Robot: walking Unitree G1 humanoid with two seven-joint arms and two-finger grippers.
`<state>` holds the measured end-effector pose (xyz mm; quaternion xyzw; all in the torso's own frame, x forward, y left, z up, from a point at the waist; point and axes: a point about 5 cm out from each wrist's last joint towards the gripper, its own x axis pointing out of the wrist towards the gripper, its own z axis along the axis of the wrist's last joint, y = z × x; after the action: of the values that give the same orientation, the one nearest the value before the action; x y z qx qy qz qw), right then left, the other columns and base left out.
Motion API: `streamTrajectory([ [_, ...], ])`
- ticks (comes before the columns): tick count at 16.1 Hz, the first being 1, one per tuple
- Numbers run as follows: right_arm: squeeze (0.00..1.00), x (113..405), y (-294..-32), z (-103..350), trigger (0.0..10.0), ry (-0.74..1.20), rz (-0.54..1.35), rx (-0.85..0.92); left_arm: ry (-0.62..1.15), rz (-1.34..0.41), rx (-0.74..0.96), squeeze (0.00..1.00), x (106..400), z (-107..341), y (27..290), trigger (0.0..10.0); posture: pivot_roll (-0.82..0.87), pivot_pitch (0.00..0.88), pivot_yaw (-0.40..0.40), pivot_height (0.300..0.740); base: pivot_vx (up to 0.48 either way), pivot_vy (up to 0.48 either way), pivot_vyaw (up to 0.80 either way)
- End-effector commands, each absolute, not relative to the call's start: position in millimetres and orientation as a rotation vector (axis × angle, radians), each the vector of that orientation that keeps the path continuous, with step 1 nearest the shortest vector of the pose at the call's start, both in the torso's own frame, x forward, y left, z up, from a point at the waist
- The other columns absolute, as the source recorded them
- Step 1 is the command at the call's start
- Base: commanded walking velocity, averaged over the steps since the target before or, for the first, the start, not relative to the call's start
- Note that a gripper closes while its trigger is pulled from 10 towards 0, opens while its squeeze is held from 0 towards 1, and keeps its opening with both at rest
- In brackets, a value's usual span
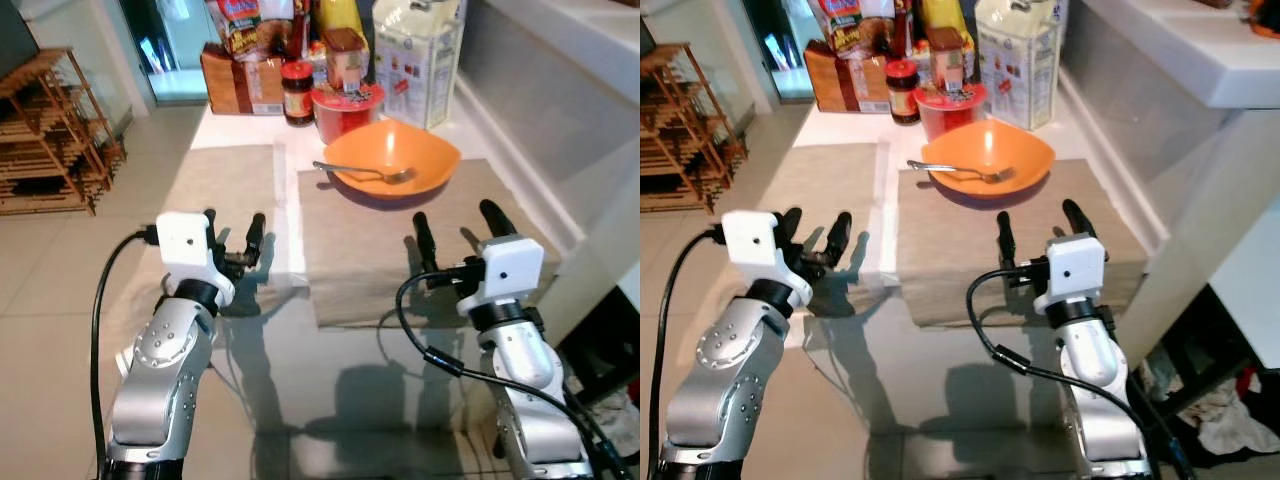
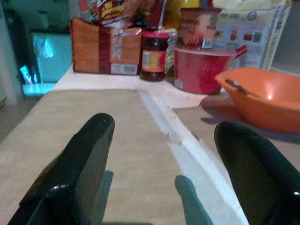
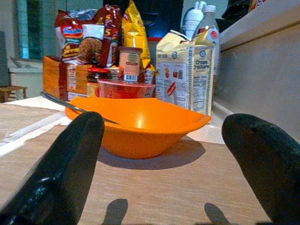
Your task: Setting the table
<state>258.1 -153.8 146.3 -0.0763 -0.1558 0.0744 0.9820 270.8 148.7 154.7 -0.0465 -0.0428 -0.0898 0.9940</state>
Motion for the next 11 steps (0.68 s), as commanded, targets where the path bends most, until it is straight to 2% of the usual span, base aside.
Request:
streamTrajectory([
  [1, 0.0, 257.1, -157.3, 143.1, 10.0, -0.299, 0.137, -0.165, -0.098, -0.215, -0.076, 0.0, 271.1, 157.7, 141.5, 10.0, -0.16, 0.0, 0.077, 0.722, 0.371, 0.304, 0.0],
  [2, 0.0, 257.1, -157.3, 142.9, 10.0, -0.295, 0.137, -0.163, -0.102, -0.223, -0.061, 0.0, 271.7, 158.7, 140.4, 10.0, -0.16, 0.0, 0.074, 0.722, 0.461, 0.0, 0.0],
  [4, 0.0, 256.6, -157.6, 139.9, 10.0, -0.269, 0.129, -0.151, -0.106, -0.246, -0.049, 0.0, 272.9, 160.4, 137.2, 10.0, -0.16, 0.0, 0.075, 0.722, 0.48, 0.0, -0.73],
  [5, 0.0, 254.7, -158.0, 139.6, 10.0, -0.276, 0.126, -0.166, -0.103, -0.264, -0.045, 0.0, 273.0, 160.2, 133.9, 10.0, -0.16, 0.0, 0.075, 0.722, 0.0, 0.0, -0.72],
  [10, 0.0, 253.4, -156.4, 138.8, 10.0, -0.274, 0.132, -0.171, -0.095, -0.289, -0.036, 0.0, 276.0, 160.4, 129.2, 10.0, -0.16, 0.0, 0.078, 0.722, 0.0, 0.0, 0.0],
  [11, 0.0, 253.4, -156.1, 138.6, 10.0, -0.273, 0.134, -0.174, -0.101, -0.291, -0.037, 0.0, 276.5, 161.7, 129.3, 10.0, -0.17, 0.0, 0.078, 0.722, 0.0, -0.461, 0.0],
])
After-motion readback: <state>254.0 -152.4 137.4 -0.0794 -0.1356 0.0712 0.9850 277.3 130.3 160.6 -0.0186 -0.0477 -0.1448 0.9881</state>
